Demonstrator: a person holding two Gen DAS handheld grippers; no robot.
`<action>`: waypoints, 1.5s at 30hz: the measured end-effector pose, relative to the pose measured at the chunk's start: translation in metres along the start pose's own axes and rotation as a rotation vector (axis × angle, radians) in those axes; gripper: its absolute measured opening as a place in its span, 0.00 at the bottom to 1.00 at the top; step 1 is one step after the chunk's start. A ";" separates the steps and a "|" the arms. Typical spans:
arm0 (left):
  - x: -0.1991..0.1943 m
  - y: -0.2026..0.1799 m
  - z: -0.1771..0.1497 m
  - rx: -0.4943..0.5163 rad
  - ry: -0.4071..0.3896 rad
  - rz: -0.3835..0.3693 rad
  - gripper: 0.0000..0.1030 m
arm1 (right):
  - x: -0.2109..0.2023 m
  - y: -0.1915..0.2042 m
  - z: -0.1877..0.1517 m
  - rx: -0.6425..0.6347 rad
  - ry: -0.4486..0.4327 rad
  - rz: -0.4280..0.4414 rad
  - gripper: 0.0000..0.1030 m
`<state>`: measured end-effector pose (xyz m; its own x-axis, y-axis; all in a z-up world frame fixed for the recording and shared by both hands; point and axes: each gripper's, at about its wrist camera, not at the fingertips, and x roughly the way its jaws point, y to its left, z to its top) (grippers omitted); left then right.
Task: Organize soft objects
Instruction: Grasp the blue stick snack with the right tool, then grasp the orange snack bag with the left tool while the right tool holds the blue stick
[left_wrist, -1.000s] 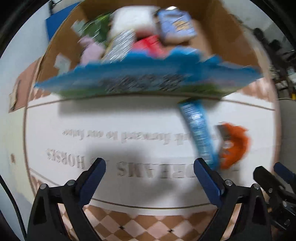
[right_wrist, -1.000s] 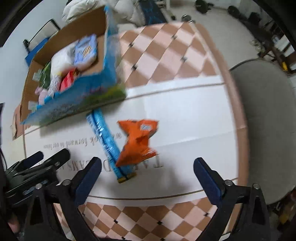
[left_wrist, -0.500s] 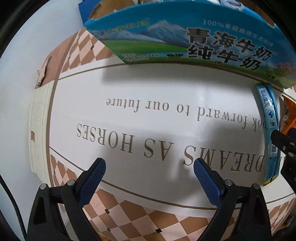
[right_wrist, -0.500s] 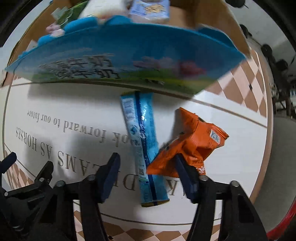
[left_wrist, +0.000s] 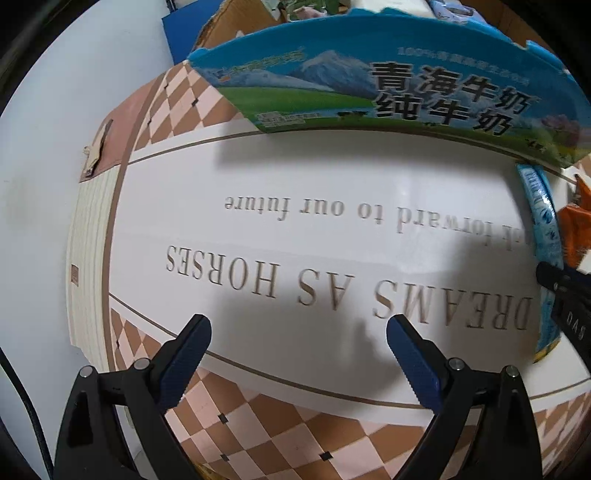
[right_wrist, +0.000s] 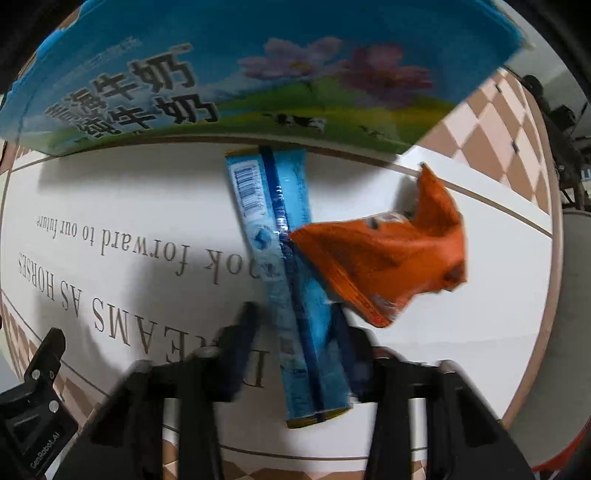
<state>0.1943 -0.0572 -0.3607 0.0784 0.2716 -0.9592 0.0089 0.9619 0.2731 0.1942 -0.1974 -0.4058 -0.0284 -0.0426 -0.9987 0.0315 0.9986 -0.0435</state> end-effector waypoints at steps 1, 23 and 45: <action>-0.006 -0.002 0.000 -0.001 -0.007 -0.014 0.95 | -0.003 -0.002 -0.005 0.001 0.001 0.020 0.14; -0.100 -0.242 0.081 0.477 -0.062 -0.309 0.95 | -0.059 -0.257 -0.099 0.581 -0.100 0.218 0.14; -0.059 -0.353 0.099 0.597 -0.076 0.031 0.35 | -0.026 -0.282 -0.061 0.618 -0.069 0.201 0.14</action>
<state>0.2849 -0.4160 -0.3929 0.1582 0.2752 -0.9483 0.5616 0.7648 0.3156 0.1252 -0.4761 -0.3656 0.1010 0.1206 -0.9875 0.5985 0.7856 0.1571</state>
